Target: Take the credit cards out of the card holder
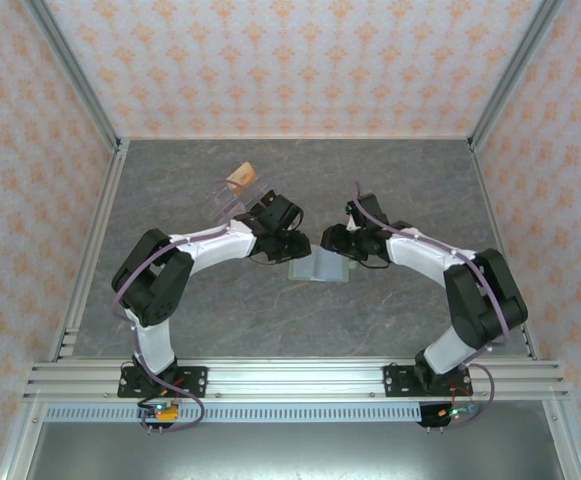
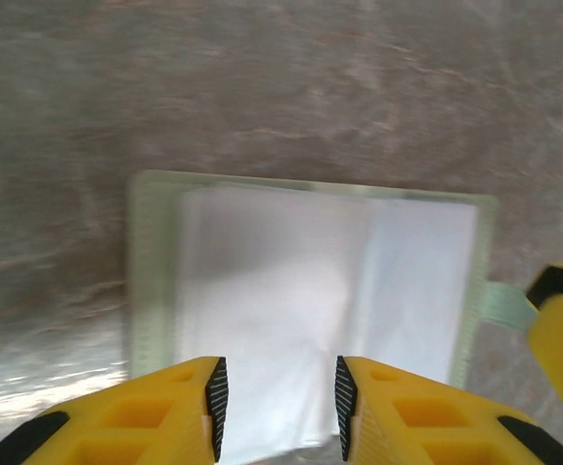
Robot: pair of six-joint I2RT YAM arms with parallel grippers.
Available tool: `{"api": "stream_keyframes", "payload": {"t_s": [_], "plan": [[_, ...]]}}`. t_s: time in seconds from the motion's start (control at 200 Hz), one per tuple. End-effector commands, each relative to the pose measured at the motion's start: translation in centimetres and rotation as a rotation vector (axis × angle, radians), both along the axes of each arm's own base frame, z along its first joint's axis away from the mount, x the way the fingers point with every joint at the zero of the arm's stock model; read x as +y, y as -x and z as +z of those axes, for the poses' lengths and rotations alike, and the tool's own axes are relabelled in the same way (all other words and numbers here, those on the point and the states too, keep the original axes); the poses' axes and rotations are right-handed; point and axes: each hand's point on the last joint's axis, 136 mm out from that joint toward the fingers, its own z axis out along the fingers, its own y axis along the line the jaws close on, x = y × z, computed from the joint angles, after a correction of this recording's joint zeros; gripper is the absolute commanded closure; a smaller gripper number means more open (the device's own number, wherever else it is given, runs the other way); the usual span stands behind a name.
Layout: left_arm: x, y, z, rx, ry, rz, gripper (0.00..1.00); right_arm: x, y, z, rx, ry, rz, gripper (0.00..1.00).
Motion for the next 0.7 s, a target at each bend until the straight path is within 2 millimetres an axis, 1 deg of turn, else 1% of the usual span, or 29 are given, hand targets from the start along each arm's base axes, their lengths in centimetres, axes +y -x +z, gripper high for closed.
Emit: {"api": "stream_keyframes", "payload": {"t_s": [0.0,0.09,0.315,0.515,0.696], "plan": [[2.3,-0.5,0.4,-0.013,-0.017,0.1,0.63,1.1,0.6,-0.3,0.011,0.06,0.075,0.51],[2.7,-0.6,0.1,-0.006,0.009,0.129,0.63,1.2,0.6,-1.2,0.025,0.134,0.085,0.52],[2.2,-0.6,-0.2,0.007,0.086,0.133,0.66,1.0,0.8,-3.9,0.075,0.318,0.122,0.55],[1.1,-0.7,0.0,0.014,0.148,0.108,0.69,0.7,0.9,-5.1,0.097,0.409,0.142,0.56],[0.7,-0.7,-0.5,0.029,0.157,0.097,0.71,0.0,0.9,-6.1,0.127,0.47,0.143,0.62]]}}
